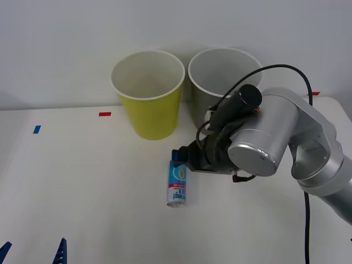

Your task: Put cans in the gray bin and PET bottles in the light green bin.

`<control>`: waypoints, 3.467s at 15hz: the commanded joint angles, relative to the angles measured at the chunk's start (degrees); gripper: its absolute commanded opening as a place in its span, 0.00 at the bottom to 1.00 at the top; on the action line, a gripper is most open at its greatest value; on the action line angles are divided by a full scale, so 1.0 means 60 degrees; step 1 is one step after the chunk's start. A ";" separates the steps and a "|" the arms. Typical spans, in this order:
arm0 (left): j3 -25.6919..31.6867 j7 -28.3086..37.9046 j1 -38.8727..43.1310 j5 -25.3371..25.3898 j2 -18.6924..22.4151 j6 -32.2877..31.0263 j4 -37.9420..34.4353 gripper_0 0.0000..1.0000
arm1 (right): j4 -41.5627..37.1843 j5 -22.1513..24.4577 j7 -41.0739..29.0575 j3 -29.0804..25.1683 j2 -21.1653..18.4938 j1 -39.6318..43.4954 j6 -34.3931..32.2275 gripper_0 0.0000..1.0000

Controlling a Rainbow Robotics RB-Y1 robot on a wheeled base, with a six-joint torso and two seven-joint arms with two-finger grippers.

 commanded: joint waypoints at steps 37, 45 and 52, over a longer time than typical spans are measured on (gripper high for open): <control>0.0000 0.0000 0.0000 0.0000 0.0000 0.0000 0.0000 1.00 | 0.4440 0.1734 -0.0734 0.1893 0.2385 -0.1304 -0.1109 1.00; 0.0000 0.0000 0.0000 0.0000 0.0000 0.0000 0.0000 1.00 | 0.4821 0.1837 -0.0690 0.1878 0.2473 -0.1319 -0.1402 1.00; 0.0000 0.0000 0.0000 0.0000 0.0000 0.0000 0.0000 1.00 | 0.4806 0.1983 -0.0646 0.1951 0.2576 -0.1319 -0.1402 0.00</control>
